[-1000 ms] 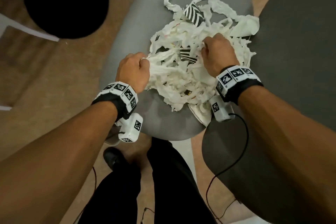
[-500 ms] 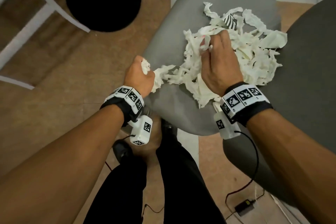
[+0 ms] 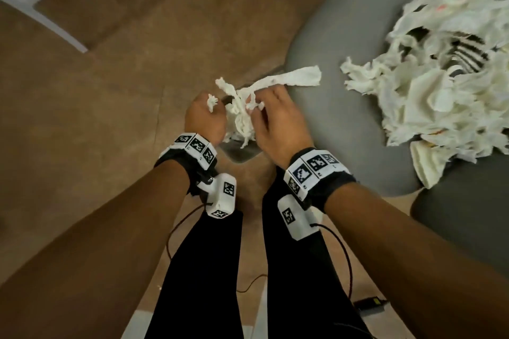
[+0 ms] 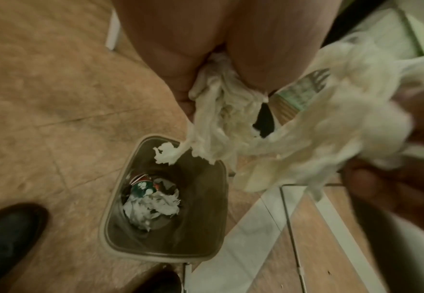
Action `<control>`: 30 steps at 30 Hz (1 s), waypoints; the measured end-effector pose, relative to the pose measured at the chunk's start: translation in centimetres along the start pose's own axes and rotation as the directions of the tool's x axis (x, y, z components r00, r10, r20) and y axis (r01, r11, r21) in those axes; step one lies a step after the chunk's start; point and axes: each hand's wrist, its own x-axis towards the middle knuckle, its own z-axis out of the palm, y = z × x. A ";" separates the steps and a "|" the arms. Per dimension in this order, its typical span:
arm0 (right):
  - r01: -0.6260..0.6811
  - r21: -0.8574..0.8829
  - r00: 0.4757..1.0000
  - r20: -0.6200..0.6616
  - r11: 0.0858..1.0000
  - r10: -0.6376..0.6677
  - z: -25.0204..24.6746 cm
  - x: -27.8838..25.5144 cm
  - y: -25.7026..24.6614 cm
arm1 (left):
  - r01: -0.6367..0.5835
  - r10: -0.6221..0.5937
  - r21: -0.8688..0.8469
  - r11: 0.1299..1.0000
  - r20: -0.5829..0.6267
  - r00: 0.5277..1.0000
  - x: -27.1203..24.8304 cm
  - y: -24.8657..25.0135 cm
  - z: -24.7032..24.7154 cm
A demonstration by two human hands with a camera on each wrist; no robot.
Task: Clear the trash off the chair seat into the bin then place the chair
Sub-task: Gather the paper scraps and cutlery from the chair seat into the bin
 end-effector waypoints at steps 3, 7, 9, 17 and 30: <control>-0.134 -0.035 0.988 0.072 0.990 0.136 4.4 -0.1 2.3 | 0.117 -0.111 -0.080 0.990 0.072 0.991 1.3 -3.0 2.1; -0.335 0.001 0.910 0.258 0.942 0.324 8.1 -0.1 5.9 | 0.258 -0.236 -0.057 0.964 0.257 0.937 2.7 -6.1 5.2; -0.362 -0.072 0.858 0.365 0.929 0.363 8.6 -0.1 6.9 | 0.288 -0.266 -0.033 0.957 0.297 0.917 2.8 -7.2 5.8; -0.345 -0.071 0.857 0.383 0.936 0.345 6.4 -0.2 6.1 | 0.208 -0.193 -0.027 0.978 0.274 0.942 2.4 -5.8 2.9; -0.208 0.115 0.968 0.169 0.971 0.187 -13.3 3.4 3.8 | -0.427 0.385 0.187 0.885 0.223 0.896 1.3 18.7 5.8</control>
